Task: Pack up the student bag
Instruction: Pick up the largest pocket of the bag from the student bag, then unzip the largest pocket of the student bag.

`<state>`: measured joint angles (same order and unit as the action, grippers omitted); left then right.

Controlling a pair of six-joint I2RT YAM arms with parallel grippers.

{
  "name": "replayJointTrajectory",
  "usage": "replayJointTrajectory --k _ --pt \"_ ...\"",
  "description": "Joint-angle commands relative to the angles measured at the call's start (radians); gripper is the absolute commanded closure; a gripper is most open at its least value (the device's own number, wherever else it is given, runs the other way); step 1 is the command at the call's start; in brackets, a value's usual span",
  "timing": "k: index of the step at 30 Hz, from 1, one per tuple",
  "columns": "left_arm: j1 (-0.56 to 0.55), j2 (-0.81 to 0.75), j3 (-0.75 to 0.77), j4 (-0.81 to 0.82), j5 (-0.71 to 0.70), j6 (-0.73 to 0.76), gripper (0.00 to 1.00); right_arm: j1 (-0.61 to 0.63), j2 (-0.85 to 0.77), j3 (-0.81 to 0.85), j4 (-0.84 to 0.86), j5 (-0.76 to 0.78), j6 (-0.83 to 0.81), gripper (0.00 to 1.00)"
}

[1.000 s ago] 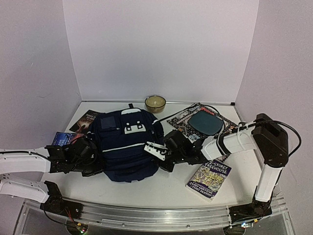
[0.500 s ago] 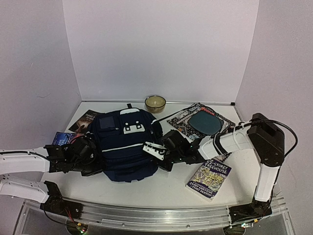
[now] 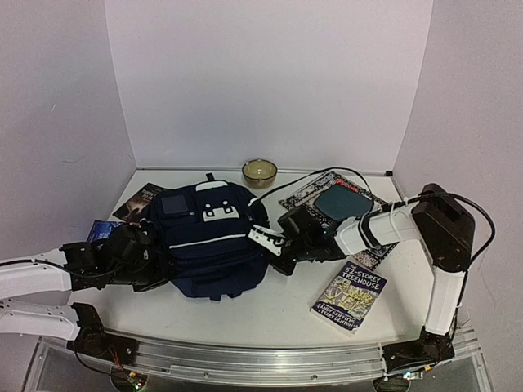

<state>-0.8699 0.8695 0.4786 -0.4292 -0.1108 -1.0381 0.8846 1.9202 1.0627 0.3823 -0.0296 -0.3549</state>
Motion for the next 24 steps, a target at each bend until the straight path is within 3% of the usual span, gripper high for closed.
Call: replayJointTrajectory --k 1,14,19,24 --pt "-0.004 -0.087 0.020 -0.103 -0.029 -0.004 1.00 -0.143 -0.051 0.063 -0.115 0.128 0.050 1.00" --pt "-0.003 -0.136 -0.016 -0.172 0.004 0.014 1.00 -0.410 -0.001 0.239 -0.368 0.038 0.123 1.00" --pt "-0.004 -0.067 -0.012 -0.178 -0.017 0.010 1.00 -0.418 -0.042 0.222 -0.422 -0.011 0.115 1.00" --pt "-0.004 -0.013 0.003 -0.103 0.033 0.112 1.00 -0.424 0.011 0.264 -0.463 0.017 0.147 1.00"
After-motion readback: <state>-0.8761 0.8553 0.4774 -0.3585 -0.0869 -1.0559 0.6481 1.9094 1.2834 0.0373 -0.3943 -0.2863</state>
